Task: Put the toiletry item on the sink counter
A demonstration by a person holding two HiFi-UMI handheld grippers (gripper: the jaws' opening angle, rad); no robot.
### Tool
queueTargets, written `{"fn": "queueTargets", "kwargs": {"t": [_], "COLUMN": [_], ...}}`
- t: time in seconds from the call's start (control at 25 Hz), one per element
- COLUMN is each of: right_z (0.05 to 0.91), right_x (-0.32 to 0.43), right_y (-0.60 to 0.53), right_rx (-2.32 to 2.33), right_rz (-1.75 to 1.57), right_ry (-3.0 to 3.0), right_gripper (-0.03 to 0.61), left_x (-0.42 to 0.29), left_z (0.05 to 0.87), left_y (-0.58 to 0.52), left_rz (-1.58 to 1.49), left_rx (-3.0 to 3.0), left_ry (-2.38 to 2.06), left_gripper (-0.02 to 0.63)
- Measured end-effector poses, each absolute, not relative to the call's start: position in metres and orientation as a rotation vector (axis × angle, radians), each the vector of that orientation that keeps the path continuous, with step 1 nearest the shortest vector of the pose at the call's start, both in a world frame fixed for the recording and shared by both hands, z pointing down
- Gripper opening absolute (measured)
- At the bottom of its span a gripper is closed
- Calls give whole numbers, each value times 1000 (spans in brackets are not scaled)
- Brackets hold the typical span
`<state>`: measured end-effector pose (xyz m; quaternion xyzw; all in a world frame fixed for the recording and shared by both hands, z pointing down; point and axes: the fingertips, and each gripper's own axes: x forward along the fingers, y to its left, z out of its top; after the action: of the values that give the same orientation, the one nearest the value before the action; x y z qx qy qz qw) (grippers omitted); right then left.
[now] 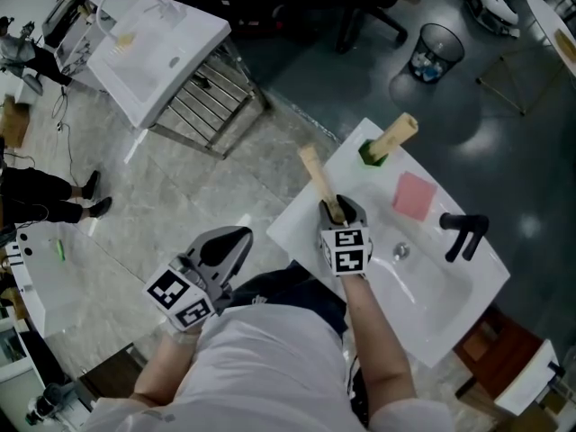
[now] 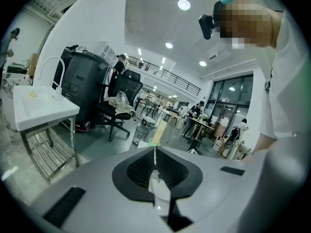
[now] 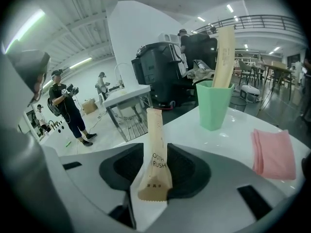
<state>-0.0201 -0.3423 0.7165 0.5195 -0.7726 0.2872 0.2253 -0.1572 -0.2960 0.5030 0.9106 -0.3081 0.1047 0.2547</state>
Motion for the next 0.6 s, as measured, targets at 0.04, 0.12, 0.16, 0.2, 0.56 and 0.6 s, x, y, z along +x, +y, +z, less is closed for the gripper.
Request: {"fn": "queueTargets", "kwargs": {"t": [0.04,0.12,0.16,0.2,0.56,0.6], "right_z": [714,708,703,696,601,591], "right_x": [-19,-14,-11,-9,18,21], "right_y": [-343,-345,-346,-346,-336,-333], "right_rx": [1440,1467,1484,1501,1711,1734], "right_rz": [790,775,765,759,652,635], "right_ry": [-2134,-2138,-2140,-2144,-2205,-2207], "right_gripper": [140,140,140,140,37,35], "left_x": [-157,-155,-154,-153,-124,-119], "left_z": [503,501,499,497,477,475], "left_y": [-296,-297,-297,-297,-297,-297], "left_rz": [285,282,280,277,248,243], "left_rx": [2477,2485,2490,2497,2568,2576], "left_ry": [-836,-831,-826,-820,-689,-670], "left_gripper": [18,18,18,18,18,18]}}
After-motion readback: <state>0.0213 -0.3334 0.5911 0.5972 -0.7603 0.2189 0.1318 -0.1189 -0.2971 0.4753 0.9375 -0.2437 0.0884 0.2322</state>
